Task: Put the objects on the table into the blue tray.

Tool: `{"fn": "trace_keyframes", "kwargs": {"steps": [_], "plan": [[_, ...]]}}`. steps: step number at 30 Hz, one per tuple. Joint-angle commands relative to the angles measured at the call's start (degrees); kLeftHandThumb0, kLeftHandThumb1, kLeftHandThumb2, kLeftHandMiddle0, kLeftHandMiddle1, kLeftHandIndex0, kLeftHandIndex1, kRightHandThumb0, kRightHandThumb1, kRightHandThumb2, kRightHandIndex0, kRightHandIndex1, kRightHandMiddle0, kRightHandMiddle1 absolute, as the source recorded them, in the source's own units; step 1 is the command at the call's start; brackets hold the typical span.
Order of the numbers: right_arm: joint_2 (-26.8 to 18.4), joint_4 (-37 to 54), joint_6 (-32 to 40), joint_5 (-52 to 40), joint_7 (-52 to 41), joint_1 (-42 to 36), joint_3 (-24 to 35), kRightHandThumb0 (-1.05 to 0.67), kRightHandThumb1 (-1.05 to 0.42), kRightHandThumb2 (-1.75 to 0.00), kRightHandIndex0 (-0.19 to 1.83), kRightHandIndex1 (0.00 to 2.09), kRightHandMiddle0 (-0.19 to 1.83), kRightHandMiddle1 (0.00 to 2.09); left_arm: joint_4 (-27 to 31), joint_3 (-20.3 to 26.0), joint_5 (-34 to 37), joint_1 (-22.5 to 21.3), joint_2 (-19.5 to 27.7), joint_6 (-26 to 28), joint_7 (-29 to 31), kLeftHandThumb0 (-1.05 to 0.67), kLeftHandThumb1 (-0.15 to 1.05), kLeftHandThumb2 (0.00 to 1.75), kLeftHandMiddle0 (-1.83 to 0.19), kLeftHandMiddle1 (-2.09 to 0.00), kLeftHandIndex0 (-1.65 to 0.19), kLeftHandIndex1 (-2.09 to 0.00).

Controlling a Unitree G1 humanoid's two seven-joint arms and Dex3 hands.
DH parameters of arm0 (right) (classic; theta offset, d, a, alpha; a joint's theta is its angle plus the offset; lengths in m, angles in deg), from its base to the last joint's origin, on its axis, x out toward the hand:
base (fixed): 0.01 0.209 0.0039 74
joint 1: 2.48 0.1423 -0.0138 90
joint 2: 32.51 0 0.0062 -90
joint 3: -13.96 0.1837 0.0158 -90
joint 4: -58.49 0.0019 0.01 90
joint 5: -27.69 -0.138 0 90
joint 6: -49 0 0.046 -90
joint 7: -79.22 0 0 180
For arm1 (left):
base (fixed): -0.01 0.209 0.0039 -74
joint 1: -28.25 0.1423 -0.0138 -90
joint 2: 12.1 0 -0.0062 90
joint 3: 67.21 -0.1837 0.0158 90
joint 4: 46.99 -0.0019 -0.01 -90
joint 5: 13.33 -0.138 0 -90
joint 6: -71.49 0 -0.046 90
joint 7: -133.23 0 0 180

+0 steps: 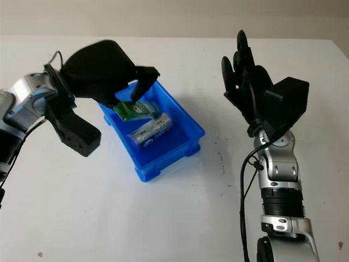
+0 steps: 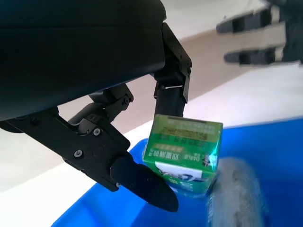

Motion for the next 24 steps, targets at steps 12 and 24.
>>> {"fn": "trace_keyframes", "kwargs": {"steps": [12,24], "plan": [[-0.04,-0.07,-0.55,-0.09,-0.27,0.65,0.22,-0.71,-1.05,-0.58,-0.19,0.0,-0.19,0.0,7.72,2.46,7.38,1.03,-0.24,10.45,11.89,-0.24,1.05,0.24,-0.02,-0.05,0.1,-0.19],[-0.2,-0.91,-1.2,-0.07,-1.42,1.47,-0.05,-0.73,-1.05,-0.6,-0.19,0.0,-0.19,0.0,6.15,16.97,46.36,0.56,-5.18,28.3,32.76,-0.82,1.05,0.55,0.15,-0.05,0.15,-0.03]]}}
